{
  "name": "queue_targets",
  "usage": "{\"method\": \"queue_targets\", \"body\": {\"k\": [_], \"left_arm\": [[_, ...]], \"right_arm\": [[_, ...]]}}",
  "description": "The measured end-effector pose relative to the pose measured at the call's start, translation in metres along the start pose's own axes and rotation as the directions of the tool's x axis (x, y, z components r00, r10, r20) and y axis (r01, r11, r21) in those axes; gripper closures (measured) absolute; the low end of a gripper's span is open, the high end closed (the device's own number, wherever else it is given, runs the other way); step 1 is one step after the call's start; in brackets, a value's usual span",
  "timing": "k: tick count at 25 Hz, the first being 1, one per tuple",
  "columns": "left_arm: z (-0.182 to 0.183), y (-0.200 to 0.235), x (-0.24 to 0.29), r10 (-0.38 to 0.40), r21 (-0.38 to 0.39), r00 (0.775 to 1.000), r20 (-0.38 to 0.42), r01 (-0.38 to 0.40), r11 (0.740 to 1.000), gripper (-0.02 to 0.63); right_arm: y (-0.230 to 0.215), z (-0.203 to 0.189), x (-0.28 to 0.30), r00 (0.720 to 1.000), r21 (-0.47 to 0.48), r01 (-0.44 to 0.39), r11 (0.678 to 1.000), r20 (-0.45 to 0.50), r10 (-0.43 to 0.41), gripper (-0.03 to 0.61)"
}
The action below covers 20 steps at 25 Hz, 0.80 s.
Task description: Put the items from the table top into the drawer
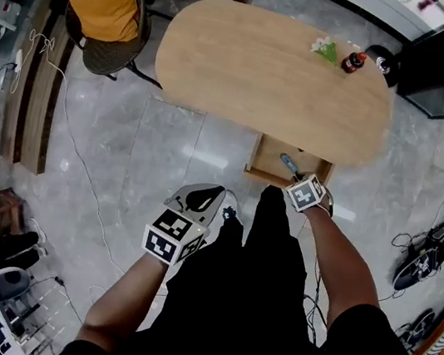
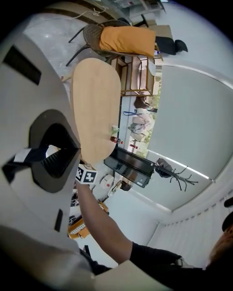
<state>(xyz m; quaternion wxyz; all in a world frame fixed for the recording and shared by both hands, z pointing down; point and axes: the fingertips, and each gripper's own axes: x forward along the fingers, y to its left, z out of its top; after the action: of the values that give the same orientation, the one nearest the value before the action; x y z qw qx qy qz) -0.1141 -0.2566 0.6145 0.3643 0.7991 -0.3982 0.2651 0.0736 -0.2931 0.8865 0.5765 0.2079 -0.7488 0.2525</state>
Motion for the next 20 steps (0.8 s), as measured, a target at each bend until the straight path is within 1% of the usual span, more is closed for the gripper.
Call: {"method": "queue_targets", "body": {"k": [2,3,5,7,9,11,14,16,18,20], "left_arm": [[0.016,-0.005,-0.02,-0.016,0.038,0.998,0.054,0.014,0.999,0.609],[0.023,-0.009,-0.03,-0.029,0.051,0.996,0.082,0.024,0.998,0.609],[0.031,-0.02,-0.051,-0.058,0.073,0.99,0.129,0.049,0.996,0.609],[0.032,-0.031,-0.068,-0.091,0.093,0.984,0.153,0.077,0.993,0.609],[0.031,-0.043,-0.077,-0.125,0.116,0.98,0.157,0.107,0.987,0.609],[0.028,-0.054,-0.081,-0.153,0.143,0.977,0.151,0.132,0.981,0.609],[0.028,-0.071,-0.09,-0.179,0.185,0.971,0.156,0.15,0.971,0.609],[0.031,-0.087,-0.1,-0.199,0.206,0.963,0.179,0.161,0.965,0.609],[0.035,-0.104,-0.109,-0.215,0.231,0.955,0.202,0.166,0.959,0.609],[0.037,-0.12,-0.116,-0.224,0.252,0.949,0.223,0.166,0.953,0.609]], "right_arm": [[0.016,0.018,-0.051,0.994,0.087,-0.033,0.996,0.104,0.023,0.572],[0.027,0.026,-0.077,0.985,0.132,-0.058,0.99,0.166,0.036,0.574],[0.05,0.043,-0.134,0.953,0.201,-0.101,0.974,0.301,0.037,0.575],[0.076,0.057,-0.191,0.901,0.252,-0.132,0.959,0.434,0.009,0.575],[0.099,0.065,-0.243,0.835,0.297,-0.163,0.941,0.549,-0.029,0.575],[0.118,0.065,-0.286,0.771,0.321,-0.184,0.929,0.634,-0.066,0.575],[0.146,0.056,-0.331,0.696,0.315,-0.195,0.929,0.712,-0.095,0.574],[0.158,0.048,-0.356,0.657,0.296,-0.187,0.937,0.747,-0.105,0.574],[0.162,0.042,-0.38,0.62,0.286,-0.16,0.945,0.774,-0.13,0.574],[0.164,0.036,-0.402,0.579,0.281,-0.157,0.947,0.803,-0.142,0.574]]}}
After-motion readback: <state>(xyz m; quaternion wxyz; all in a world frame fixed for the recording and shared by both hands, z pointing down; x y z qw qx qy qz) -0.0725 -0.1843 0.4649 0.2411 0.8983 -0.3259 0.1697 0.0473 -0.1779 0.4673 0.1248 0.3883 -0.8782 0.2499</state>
